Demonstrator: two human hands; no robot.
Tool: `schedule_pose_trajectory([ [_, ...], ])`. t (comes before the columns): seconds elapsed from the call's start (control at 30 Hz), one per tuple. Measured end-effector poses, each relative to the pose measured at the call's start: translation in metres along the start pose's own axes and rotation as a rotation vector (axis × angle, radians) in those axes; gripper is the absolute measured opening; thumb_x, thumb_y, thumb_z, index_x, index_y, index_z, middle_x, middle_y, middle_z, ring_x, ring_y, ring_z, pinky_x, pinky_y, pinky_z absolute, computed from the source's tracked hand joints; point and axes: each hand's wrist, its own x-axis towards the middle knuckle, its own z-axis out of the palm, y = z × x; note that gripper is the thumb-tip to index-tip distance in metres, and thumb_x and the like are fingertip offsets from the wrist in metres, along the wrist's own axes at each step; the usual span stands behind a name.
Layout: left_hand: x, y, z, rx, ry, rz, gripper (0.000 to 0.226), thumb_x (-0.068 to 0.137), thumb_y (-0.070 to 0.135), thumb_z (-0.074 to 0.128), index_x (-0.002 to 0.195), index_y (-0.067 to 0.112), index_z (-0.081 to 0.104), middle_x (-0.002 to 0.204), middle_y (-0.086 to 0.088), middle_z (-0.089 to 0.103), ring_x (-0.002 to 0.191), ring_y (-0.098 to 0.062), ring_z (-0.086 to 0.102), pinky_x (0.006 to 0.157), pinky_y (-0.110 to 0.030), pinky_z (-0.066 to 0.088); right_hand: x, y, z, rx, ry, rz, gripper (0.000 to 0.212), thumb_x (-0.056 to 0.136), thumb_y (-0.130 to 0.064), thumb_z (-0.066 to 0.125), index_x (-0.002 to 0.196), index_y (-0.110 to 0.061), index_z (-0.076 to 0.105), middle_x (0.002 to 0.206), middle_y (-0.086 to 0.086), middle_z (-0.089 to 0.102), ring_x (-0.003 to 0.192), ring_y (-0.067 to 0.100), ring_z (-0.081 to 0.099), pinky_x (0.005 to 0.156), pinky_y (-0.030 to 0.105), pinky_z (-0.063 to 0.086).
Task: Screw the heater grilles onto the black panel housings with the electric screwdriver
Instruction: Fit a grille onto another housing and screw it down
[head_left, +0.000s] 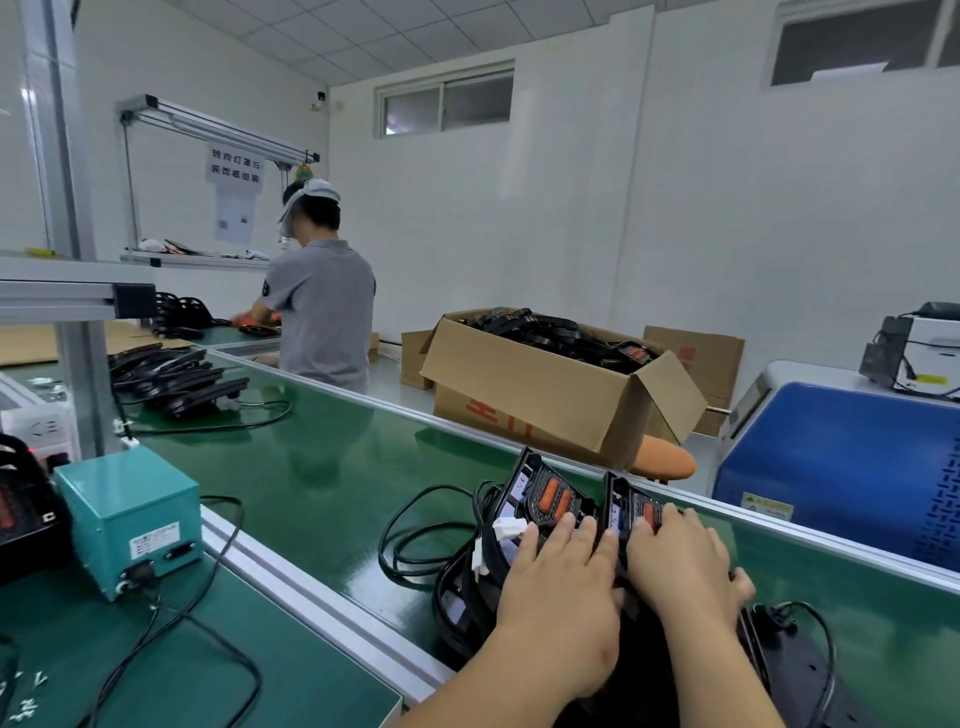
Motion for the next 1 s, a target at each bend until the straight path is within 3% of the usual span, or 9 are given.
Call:
schedule_pose_trajectory([
  [0.3, -0.013, -0.015, -0.017, -0.072, 0.141, -0.059, 0.058, 0.107, 0.037, 0.023, 0.159, 0.023, 0.002, 0.167, 0.008, -0.006, 0.152, -0.011, -0.01, 0.122, -0.041, -0.008, -0.008, -0.012, -0.008, 0.009, 0.06, -0.05, 0.041, 0.1, -0.039, 0.038, 0.134, -0.019, 0.051, 0.145, 0.0, 0.049, 0.138, 0.026, 0.037, 0.116, 0.054, 0.021],
  [0.57, -0.04, -0.062, -0.054, -0.165, 0.262, -0.247, 0.054, 0.107, 0.038, 0.022, 0.158, 0.028, 0.008, 0.167, 0.01, 0.0, 0.153, -0.011, -0.004, 0.123, -0.042, 0.0, -0.047, -0.077, -0.007, 0.142, 0.085, -0.363, 0.051, 0.1, -0.038, 0.045, 0.147, -0.018, 0.042, 0.151, 0.002, 0.046, 0.14, 0.026, 0.039, 0.112, 0.047, 0.034],
  [0.7, -0.075, -0.113, -0.069, -0.212, 0.361, -0.398, 0.054, 0.106, 0.039, 0.025, 0.158, 0.029, 0.013, 0.166, 0.01, 0.005, 0.153, -0.011, 0.002, 0.123, -0.039, 0.007, -0.091, -0.13, 0.021, 0.328, -0.071, -0.635, 0.054, 0.101, -0.03, 0.049, 0.152, -0.015, 0.036, 0.154, -0.001, 0.041, 0.143, 0.019, 0.034, 0.115, 0.033, 0.028],
  [0.83, -0.135, -0.173, -0.081, -0.257, 0.47, -0.597, 0.052, 0.105, 0.036, 0.035, 0.155, 0.027, 0.026, 0.164, 0.006, 0.019, 0.151, -0.01, 0.016, 0.12, -0.027, 0.015, -0.149, -0.185, 0.065, 0.425, -0.295, -0.841, 0.052, 0.102, -0.027, 0.048, 0.152, -0.017, 0.036, 0.153, -0.002, 0.041, 0.141, 0.014, 0.034, 0.11, 0.022, 0.025],
  [1.0, -0.23, -0.232, -0.089, -0.236, 0.594, -0.857, 0.043, 0.101, 0.026, 0.05, 0.143, 0.02, 0.048, 0.148, 0.0, 0.045, 0.137, -0.014, 0.039, 0.11, -0.022, 0.025, -0.232, -0.237, 0.113, 0.468, -0.553, -0.97, 0.042, 0.1, -0.022, 0.05, 0.141, -0.017, 0.048, 0.138, 0.001, 0.052, 0.129, 0.018, 0.046, 0.099, 0.021, 0.032],
])
